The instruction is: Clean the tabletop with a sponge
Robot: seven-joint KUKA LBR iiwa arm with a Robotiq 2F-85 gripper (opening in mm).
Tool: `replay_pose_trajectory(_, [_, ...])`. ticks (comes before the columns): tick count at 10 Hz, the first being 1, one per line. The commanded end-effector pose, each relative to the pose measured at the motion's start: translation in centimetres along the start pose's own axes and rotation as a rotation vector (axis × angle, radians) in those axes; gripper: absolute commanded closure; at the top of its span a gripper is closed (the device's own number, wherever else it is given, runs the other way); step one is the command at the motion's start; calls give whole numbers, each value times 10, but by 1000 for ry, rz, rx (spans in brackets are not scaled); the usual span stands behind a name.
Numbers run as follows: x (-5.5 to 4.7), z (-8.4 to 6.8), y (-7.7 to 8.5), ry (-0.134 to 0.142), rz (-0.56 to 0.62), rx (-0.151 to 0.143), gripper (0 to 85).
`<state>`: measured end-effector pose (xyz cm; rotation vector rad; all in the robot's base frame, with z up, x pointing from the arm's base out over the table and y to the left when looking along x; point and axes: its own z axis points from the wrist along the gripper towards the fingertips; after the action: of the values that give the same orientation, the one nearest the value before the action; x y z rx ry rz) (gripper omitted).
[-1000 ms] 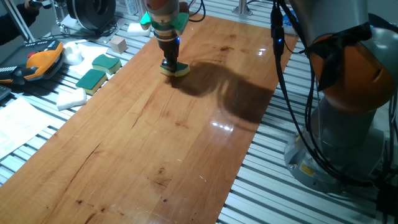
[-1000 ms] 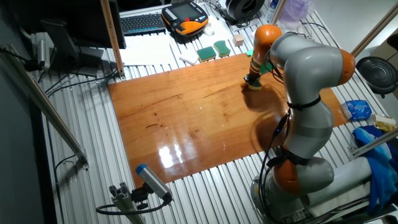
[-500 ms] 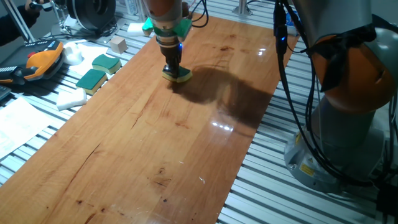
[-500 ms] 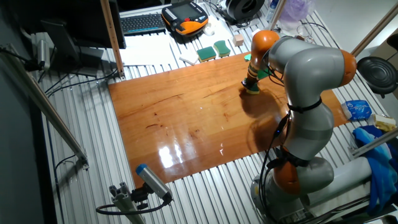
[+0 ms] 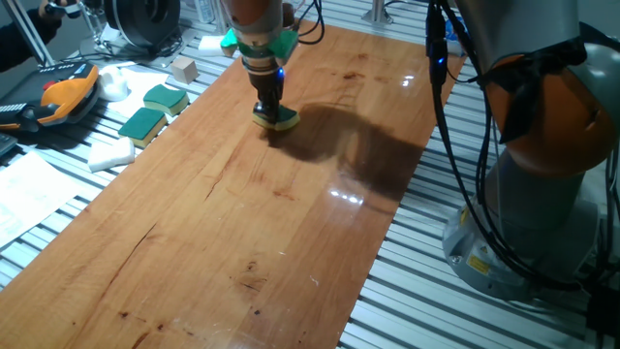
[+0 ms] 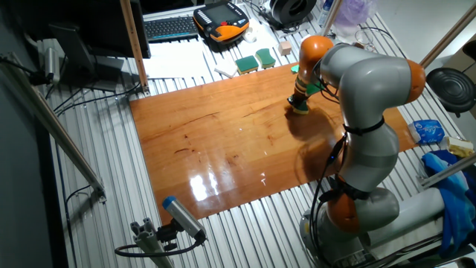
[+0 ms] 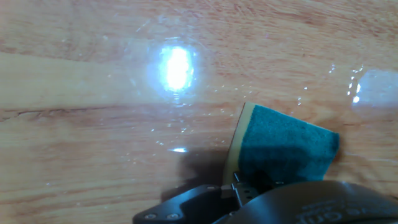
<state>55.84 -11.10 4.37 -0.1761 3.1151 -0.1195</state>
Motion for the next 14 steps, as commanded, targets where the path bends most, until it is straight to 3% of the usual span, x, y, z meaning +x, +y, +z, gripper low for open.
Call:
replay_pose_trajectory(1, [0,0,5,1,12,-2,850])
replay_pose_trajectory(13, [-11,-10,28,38,78,-11,850])
replay_pose_trajectory(14, [-12,-12,30,38,89,-9,680])
